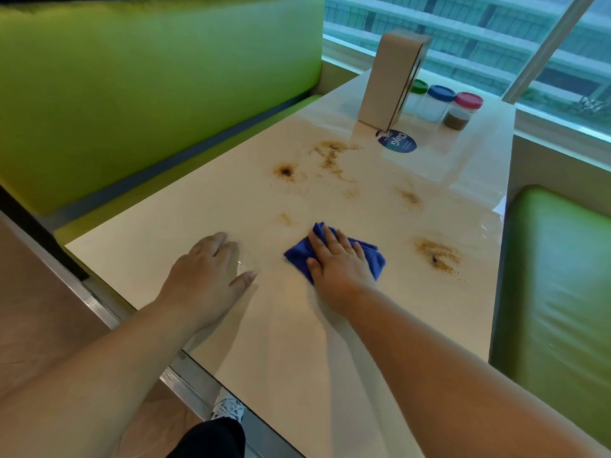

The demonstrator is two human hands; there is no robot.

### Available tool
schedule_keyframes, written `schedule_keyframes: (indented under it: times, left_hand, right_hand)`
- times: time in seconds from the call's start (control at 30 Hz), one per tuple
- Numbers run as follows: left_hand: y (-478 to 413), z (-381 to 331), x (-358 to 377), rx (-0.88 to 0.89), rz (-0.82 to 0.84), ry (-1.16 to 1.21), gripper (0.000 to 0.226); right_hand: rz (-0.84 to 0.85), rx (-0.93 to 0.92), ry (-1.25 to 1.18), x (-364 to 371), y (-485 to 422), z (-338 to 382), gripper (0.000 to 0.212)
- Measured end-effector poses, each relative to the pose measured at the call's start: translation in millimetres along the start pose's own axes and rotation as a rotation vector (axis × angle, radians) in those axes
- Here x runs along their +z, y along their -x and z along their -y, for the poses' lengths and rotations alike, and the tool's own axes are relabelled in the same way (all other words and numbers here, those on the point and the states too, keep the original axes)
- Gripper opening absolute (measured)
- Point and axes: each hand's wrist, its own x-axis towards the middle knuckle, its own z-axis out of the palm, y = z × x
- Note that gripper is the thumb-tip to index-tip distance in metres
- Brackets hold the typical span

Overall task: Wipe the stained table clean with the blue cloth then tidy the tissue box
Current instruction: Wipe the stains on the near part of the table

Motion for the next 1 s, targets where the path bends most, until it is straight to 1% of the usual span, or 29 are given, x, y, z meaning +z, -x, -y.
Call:
schedule_keyframes:
  times: [0.1,0.17,0.23,0.3,0.37,0.4,0.43,0.5,0.57,0.6,0.73,0.8,0.9,0.97,1.0]
  left_hand:
    - [-17.0,2.9,0.2,-0.042,-0.001,0.048,0.074]
    - [-24.1,10.1,0.5,-0.082,0.033,0.063,0.078]
    - [-25.8,15.8,1.8,-0.094,0.075,0.031,0.081]
    - [-25.5,16.9,3.4,-0.096,0.086,0.022,0.081]
    - [-25.1,16.3,4.4,-0.105,0.076,0.027,0.081]
    - [-25.1,16.0,4.9,-0.106,0.069,0.029,0.081]
    - [-24.8,16.5,5.7,-0.104,0.063,0.030,0.081]
    - [-24.0,18.3,6.8,-0.095,0.055,0.028,0.082]
    - [-23.8,19.0,7.7,-0.086,0.050,0.023,0.082]
    - [-24.1,19.1,8.0,-0.087,0.046,0.020,0.082]
    - [-24.1,16.4,7.9,-0.081,0.025,0.010,0.080]
    - [-23.1,16.2,7.6,-0.078,0.015,0.005,0.079]
    - [-22.0,16.8,6.8,-0.075,0.015,0.004,0.080]
    - [-22.8,17.2,6.0,-0.072,0.021,0.009,0.080]
    - [-23.1,17.4,5.9,-0.070,0.022,0.002,0.080]
  right_hand:
    - [0.010,-0.159,-0.010,6.4,15.8,4.7,0.052]
    - [-0.012,-0.201,-0.034,5.4,28.7,-11.0,0.050]
    - [-0.039,-0.134,-0.056,0.0,27.8,-27.9,0.049]
    - [-0.038,-0.018,-0.042,-4.8,13.6,-35.5,0.051]
    - [-0.032,0.069,-0.013,-4.4,-3.6,-28.0,0.053]
    - [-0.031,0.085,-0.008,-3.6,-8.9,-21.1,0.055]
    - [-0.026,0.070,-0.006,-2.3,-11.2,-14.4,0.056]
    - [-0.008,-0.029,-0.003,1.7,-6.1,-7.5,0.056]
    - [-0.023,-0.128,-0.023,1.7,2.7,-13.1,0.053]
    - [-0.037,-0.142,-0.042,0.0,3.4,-18.2,0.051]
    - [-0.057,-0.005,-0.055,-6.7,-24.3,-19.8,0.050]
    - [-0.048,0.004,-0.027,-6.3,-38.4,-3.5,0.050]
    - [-0.011,-0.151,-0.023,-1.3,-38.1,16.5,0.051]
    - [-0.004,-0.259,-0.024,0.1,-28.5,14.3,0.050]
    - [-0.006,-0.285,-0.035,-0.6,-25.3,9.6,0.049]
